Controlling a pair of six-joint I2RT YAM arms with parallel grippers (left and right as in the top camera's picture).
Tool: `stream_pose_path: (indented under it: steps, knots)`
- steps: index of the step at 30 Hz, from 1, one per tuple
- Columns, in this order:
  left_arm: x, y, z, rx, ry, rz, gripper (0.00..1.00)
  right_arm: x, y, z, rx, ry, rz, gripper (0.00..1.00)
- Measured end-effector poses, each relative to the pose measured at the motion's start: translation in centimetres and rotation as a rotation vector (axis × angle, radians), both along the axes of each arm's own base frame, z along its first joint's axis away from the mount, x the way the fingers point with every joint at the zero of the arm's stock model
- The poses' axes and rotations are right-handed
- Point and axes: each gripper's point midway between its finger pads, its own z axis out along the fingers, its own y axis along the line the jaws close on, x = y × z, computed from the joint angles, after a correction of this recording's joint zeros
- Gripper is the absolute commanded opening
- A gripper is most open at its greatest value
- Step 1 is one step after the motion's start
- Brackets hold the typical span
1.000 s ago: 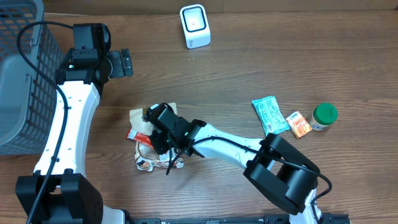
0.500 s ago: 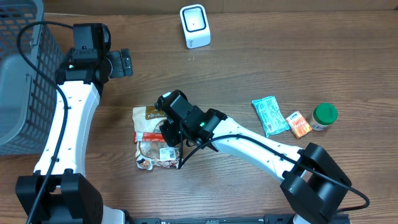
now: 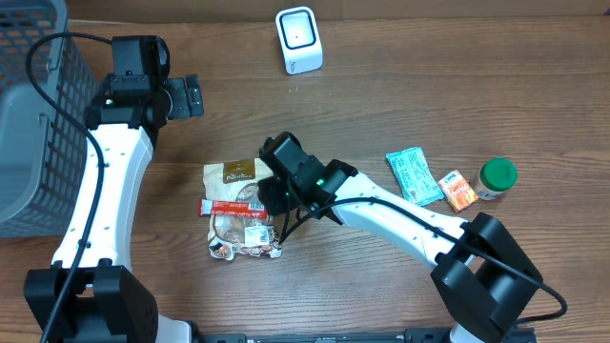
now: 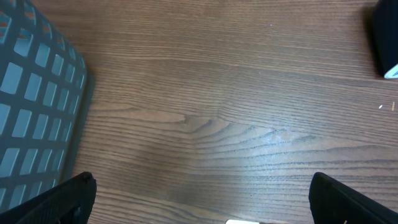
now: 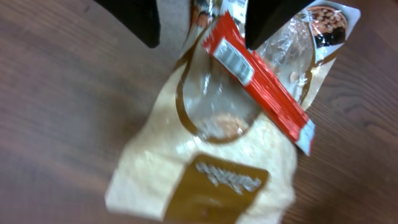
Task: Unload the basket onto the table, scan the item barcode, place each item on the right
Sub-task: 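Pull the red stick out of the bag with the right gripper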
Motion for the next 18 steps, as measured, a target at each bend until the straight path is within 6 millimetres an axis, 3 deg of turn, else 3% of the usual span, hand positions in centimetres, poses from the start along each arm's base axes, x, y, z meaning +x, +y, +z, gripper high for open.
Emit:
stream_pose_path:
  steps: [5,11,18]
  knots:
    - [0.0,0.0,0.0,0.0,0.0,0.0,1.0,-1.1,0.0,-1.0,0.062,0.1,-0.031,0.43]
    - [0.0,0.0,0.0,0.0,0.0,0.0,1.0,-1.9,1.4,-1.3,0.175,0.144,-0.022,0.43]
    - [0.0,0.0,0.0,0.0,0.0,0.0,1.0,-2.1,1.7,-2.2,0.236,0.151,-0.044,0.43]
